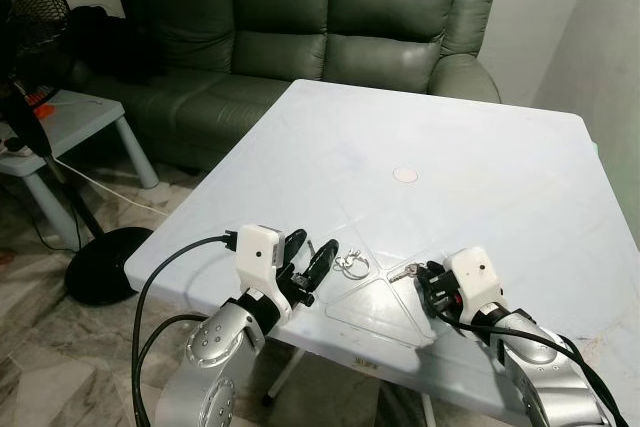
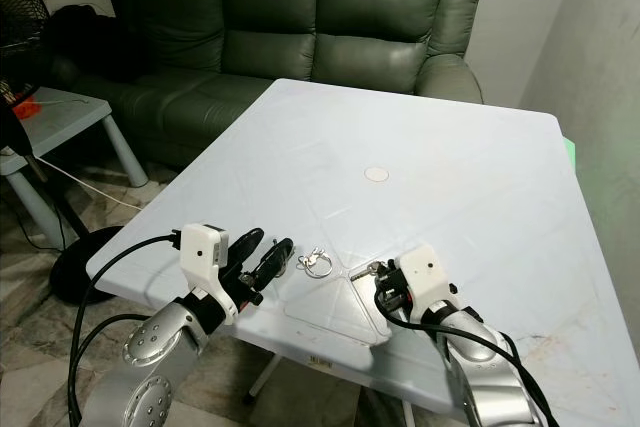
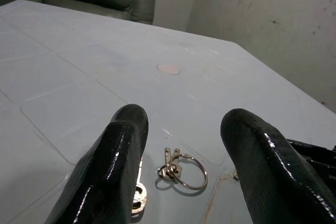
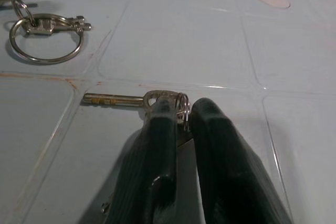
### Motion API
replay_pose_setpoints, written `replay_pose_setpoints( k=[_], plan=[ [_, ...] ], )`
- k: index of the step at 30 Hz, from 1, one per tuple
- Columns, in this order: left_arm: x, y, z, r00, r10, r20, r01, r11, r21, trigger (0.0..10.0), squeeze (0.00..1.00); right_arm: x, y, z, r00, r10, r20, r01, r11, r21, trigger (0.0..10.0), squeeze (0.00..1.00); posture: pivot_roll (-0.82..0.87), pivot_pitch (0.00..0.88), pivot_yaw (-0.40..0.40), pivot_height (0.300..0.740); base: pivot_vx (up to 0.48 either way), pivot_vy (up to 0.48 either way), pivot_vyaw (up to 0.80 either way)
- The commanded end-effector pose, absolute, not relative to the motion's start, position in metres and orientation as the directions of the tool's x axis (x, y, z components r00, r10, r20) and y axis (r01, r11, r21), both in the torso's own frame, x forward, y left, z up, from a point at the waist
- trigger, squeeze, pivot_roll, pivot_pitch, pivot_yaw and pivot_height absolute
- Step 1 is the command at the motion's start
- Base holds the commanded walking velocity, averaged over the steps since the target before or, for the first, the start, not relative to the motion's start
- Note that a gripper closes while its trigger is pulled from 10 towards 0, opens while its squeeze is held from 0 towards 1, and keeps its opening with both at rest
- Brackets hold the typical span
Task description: Hang keys on a hook
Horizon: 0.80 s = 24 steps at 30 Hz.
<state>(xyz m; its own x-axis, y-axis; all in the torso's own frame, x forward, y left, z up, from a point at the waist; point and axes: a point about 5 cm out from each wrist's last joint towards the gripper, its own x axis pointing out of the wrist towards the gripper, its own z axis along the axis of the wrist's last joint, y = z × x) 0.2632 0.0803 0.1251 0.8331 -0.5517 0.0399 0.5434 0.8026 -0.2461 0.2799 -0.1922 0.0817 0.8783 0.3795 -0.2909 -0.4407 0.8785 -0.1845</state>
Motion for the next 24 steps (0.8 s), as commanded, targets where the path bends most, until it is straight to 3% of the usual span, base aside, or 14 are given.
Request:
replay_pose_setpoints(
  k=[1, 8, 10, 11, 12, 13, 14, 16, 18, 20, 21, 23, 24],
  plan=[
    [0.2638, 0.0815, 0.1310, 0.834, -0.549, 0.058, 0.545, 0.803, -0.242, 10.0, 0.00, 0.2794, -0.1933, 0.0826, 0.873, 0.395, -0.288, -0.453, 0.874, -0.175, 10.0, 0.00, 0.14, 0.000, 0.014, 0.740, 0.000, 0.000, 0.00],
    [0.2637, 0.0811, 0.1309, 0.834, -0.550, 0.056, 0.545, 0.802, -0.243, 10.0, 0.00, 0.2792, -0.1966, 0.0823, 0.882, 0.379, -0.282, -0.433, 0.886, -0.164, 10.0, 0.00, 0.14, 0.000, 0.015, 0.740, 0.000, 0.000, 0.00],
    [0.2635, 0.0814, 0.1311, 0.833, -0.550, 0.057, 0.546, 0.802, -0.243, 10.0, 0.00, 0.2800, -0.1968, 0.0824, 0.889, 0.360, -0.282, -0.416, 0.892, -0.173, 6.7, 0.00, 0.14, 0.000, 0.016, 0.740, 0.000, 0.000, 0.00],
    [0.2636, 0.0815, 0.1312, 0.833, -0.550, 0.057, 0.546, 0.802, -0.243, 10.0, 0.00, 0.2803, -0.1968, 0.0825, 0.892, 0.352, -0.284, -0.410, 0.894, -0.180, 6.7, 0.00, 0.14, 0.000, 0.016, 0.740, 0.000, 0.000, 0.00],
    [0.2635, 0.0814, 0.1312, 0.834, -0.549, 0.056, 0.545, 0.802, -0.243, 10.0, 0.00, 0.2805, -0.1962, 0.0824, 0.893, 0.350, -0.283, -0.407, 0.895, -0.180, 4.3, 0.00, 0.14, 0.000, 0.015, 0.740, 0.000, 0.000, 0.00],
    [0.2634, 0.0814, 0.1311, 0.834, -0.549, 0.056, 0.545, 0.803, -0.243, 10.0, 0.00, 0.2802, -0.1959, 0.0825, 0.893, 0.352, -0.281, -0.409, 0.895, -0.177, 4.3, 0.00, 0.14, 0.000, 0.016, 0.740, 0.000, 0.000, 0.00],
    [0.2632, 0.0814, 0.1311, 0.834, -0.549, 0.055, 0.545, 0.803, -0.242, 10.0, 0.00, 0.2800, -0.1957, 0.0824, 0.895, 0.348, -0.280, -0.405, 0.896, -0.183, 3.3, 0.00, 0.14, 0.000, 0.016, 0.740, 0.000, 0.000, 0.00],
    [0.2627, 0.0816, 0.1311, 0.834, -0.550, 0.055, 0.545, 0.802, -0.244, 10.0, 0.00, 0.2798, -0.1957, 0.0805, 0.897, 0.333, -0.292, -0.395, 0.900, -0.185, 4.6, 0.00, 0.14, 0.000, 0.017, 0.740, 0.000, 0.000, 0.00],
    [0.2625, 0.0814, 0.1311, 0.835, -0.548, 0.054, 0.543, 0.803, -0.245, 10.0, 0.00, 0.2798, -0.1957, 0.0806, 0.898, 0.330, -0.289, -0.392, 0.900, -0.192, 4.6, 0.00, 0.14, 0.000, 0.016, 0.740, 0.000, 0.000, 0.00],
    [0.2624, 0.0816, 0.1310, 0.835, -0.547, 0.054, 0.542, 0.804, -0.246, 10.0, 0.00, 0.2795, -0.1954, 0.0803, 0.898, 0.331, -0.289, -0.393, 0.900, -0.191, 4.0, 0.00, 0.14, 0.000, 0.016, 0.740, 0.000, 0.000, 0.00],
    [0.2624, 0.0819, 0.1310, 0.836, -0.546, 0.053, 0.541, 0.804, -0.246, 10.0, 0.00, 0.2795, -0.1952, 0.0804, 0.900, 0.330, -0.286, -0.392, 0.900, -0.194, 3.2, 0.00, 0.14, 0.000, 0.016, 0.740, 0.000, 0.000, 0.00],
    [0.2625, 0.0820, 0.1309, 0.837, -0.545, 0.052, 0.540, 0.805, -0.246, 10.0, 0.00, 0.2795, -0.1954, 0.0806, 0.900, 0.329, -0.285, -0.391, 0.899, -0.196, 3.1, 0.00, 0.14, 0.000, 0.016, 0.740, 0.000, 0.000, 0.00],
    [0.2625, 0.0820, 0.1309, 0.837, -0.544, 0.052, 0.539, 0.805, -0.247, 10.0, 0.00, 0.2794, -0.1957, 0.0806, 0.902, 0.328, -0.282, -0.389, 0.900, -0.196, 2.0, 0.00, 0.14, 0.000, 0.016, 0.740, 0.000, 0.000, 0.00]
  ],
)
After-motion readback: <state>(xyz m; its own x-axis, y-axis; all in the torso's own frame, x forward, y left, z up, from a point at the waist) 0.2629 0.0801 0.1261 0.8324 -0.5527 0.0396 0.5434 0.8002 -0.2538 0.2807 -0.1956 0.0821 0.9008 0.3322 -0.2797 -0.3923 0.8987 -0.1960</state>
